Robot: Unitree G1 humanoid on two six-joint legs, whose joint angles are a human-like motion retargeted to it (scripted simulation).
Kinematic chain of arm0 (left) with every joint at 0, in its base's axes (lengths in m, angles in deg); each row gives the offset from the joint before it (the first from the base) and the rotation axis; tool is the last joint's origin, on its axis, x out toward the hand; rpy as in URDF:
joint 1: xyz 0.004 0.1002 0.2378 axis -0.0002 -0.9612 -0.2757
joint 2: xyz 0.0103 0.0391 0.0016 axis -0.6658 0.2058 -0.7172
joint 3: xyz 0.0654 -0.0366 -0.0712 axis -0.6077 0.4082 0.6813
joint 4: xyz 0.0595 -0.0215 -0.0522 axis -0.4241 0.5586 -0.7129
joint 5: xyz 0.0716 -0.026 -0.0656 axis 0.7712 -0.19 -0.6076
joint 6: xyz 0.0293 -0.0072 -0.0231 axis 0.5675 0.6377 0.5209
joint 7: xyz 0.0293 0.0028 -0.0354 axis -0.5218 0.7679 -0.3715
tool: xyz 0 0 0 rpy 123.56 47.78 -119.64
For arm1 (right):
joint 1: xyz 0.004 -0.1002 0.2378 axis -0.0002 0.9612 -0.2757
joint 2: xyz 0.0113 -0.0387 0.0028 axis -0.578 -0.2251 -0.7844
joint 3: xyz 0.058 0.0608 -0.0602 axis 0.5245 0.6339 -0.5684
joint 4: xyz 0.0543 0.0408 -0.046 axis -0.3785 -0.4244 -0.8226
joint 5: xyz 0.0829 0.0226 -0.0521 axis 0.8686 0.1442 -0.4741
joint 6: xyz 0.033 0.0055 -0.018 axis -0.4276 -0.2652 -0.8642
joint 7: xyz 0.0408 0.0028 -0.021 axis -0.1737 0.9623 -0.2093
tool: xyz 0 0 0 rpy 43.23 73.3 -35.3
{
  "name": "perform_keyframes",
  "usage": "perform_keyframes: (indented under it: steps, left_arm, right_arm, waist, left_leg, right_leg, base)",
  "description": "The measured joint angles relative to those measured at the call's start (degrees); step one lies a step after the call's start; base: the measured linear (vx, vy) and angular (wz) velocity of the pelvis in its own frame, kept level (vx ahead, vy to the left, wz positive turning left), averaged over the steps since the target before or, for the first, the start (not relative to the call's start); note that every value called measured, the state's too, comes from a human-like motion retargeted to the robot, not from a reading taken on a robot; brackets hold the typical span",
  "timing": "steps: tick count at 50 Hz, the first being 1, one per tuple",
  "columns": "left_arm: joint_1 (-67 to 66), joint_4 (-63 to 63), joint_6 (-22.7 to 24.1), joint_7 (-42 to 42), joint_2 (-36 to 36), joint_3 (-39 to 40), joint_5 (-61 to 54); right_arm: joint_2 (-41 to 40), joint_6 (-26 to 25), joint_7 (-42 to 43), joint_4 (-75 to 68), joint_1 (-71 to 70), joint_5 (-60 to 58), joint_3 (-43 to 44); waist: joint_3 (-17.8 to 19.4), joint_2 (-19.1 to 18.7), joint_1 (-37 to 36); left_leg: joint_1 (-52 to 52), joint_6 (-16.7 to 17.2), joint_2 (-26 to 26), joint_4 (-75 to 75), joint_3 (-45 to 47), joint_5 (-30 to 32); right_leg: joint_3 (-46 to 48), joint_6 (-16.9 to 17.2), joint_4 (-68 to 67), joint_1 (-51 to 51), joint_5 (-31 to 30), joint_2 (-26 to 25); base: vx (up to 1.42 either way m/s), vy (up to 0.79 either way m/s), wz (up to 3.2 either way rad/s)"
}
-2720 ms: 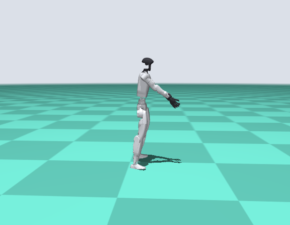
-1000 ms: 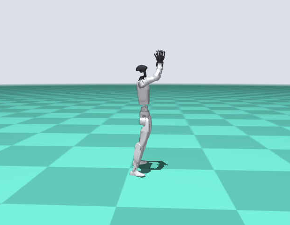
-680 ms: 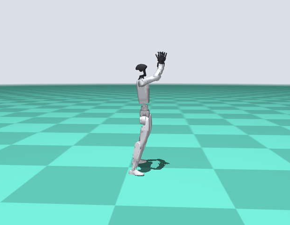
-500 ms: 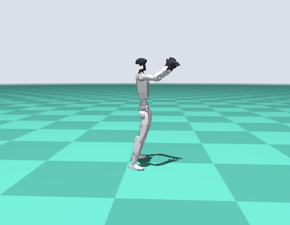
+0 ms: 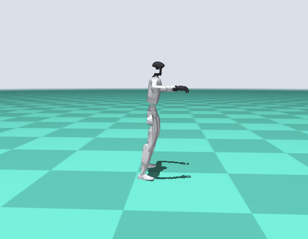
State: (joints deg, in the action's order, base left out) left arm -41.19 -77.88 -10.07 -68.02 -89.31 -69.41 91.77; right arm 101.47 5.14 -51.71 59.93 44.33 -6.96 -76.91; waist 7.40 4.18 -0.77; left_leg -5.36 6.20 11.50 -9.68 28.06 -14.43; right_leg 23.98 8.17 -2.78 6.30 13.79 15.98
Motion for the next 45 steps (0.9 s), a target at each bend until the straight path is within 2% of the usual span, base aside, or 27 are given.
perform_keyframes:
  steps: [7,12,20,30,45]
  left_arm:
    - [-10.7,-5.5,1.2,4.0,-4.1,21.6,1.1]
    - [-14.6,-8.8,2.4,5.2,-4.1,29.4,-2.4]
    - [-18.4,-12.6,3.4,6.0,-5.6,34.3,-1.2]
    - [-21.9,-15.0,3.1,6.5,-3.6,40.0,-0.5]
    - [-22.0,-13.3,2.5,5.4,-3.0,39.5,0.1]
  right_arm:
    - [6.8,2.0,0.9,6.3,11.3,-1.9,19.8]
    - [8.5,2.5,2.4,8.6,15.1,-1.6,28.0]
    - [9.7,3.6,4.6,9.6,18.3,-2.2,32.9]
    - [8.0,3.5,3.5,9.5,22.0,-1.8,36.3]
    - [7.0,3.4,3.2,9.8,21.7,-1.1,36.1]
  waist:
    - [0.2,0.4,-0.7]
    - [-0.4,0.7,-0.5]
    - [-0.5,0.9,-0.4]
    - [-0.6,0.8,0.1]
    - [-1.0,0.1,1.7]
  left_leg:
    - [0.2,0.4,0.1,-0.2,-0.9,0.2]
    - [0.6,0.5,0.1,0.1,-1.6,0.4]
    - [0.9,0.6,0.3,0.0,-2.0,0.3]
    - [0.4,0.6,0.2,0.0,-1.5,0.0]
    - [-0.4,0.3,0.1,0.0,-0.5,-0.3]
  right_leg:
    - [1.0,0.4,0.1,0.7,0.1,-0.1]
    - [1.8,0.4,0.4,0.9,0.1,-0.3]
    - [2.1,0.4,0.4,0.9,0.2,-0.4]
    - [1.6,0.5,0.3,0.9,0.3,-0.3]
    - [0.6,0.5,0.0,0.9,0.3,0.0]
  base:
    - [0.00,0.00,0.00]
    - [0.00,0.00,0.00]
    - [0.00,0.00,0.00]
    - [0.00,0.00,0.00]
    - [0.00,0.00,0.00]
